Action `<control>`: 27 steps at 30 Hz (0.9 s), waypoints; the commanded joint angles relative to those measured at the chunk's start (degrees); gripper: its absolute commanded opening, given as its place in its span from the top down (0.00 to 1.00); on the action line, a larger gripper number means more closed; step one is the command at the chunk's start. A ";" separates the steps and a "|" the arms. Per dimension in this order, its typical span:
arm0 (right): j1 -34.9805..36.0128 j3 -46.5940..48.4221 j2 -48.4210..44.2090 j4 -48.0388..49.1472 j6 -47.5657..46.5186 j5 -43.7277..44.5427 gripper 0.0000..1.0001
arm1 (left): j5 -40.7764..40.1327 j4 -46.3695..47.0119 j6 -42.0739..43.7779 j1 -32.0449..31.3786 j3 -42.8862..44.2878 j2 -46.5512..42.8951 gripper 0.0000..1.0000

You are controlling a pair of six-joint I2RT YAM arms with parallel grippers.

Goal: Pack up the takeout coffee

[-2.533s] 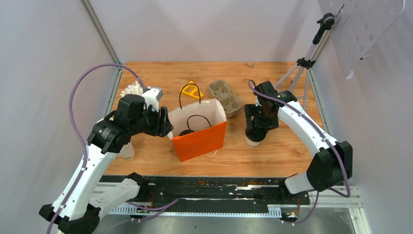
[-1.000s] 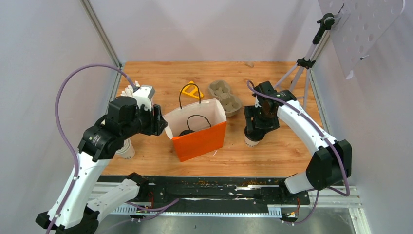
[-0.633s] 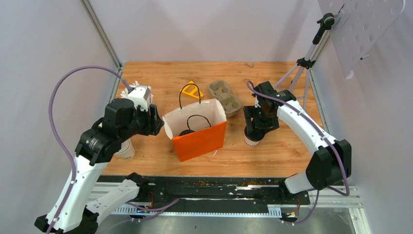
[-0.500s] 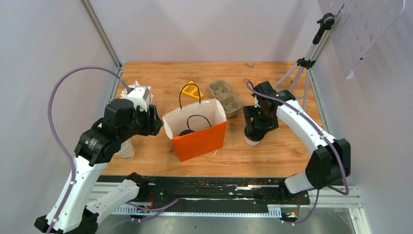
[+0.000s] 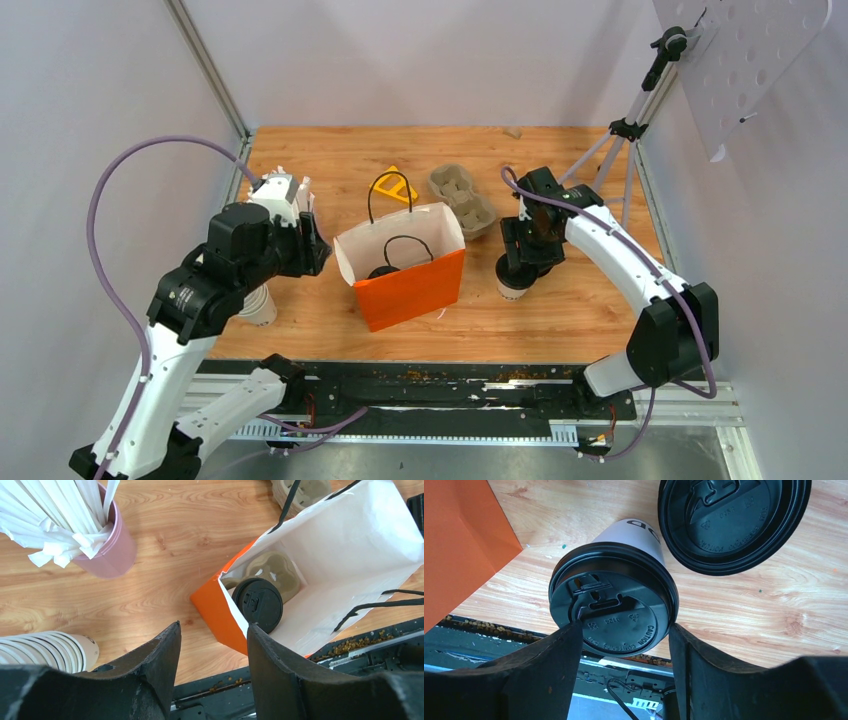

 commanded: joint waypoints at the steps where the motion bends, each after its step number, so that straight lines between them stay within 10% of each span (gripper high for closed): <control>1: 0.73 -0.55 -0.93 0.65 -0.54 0.27 0.37 | -1.14 0.92 -1.55 -0.07 2.35 -0.19 0.41; 27: 2.29 3.83 -3.34 3.34 -0.45 -1.12 0.16 | 0.69 1.03 -1.73 -0.07 1.37 -0.16 0.42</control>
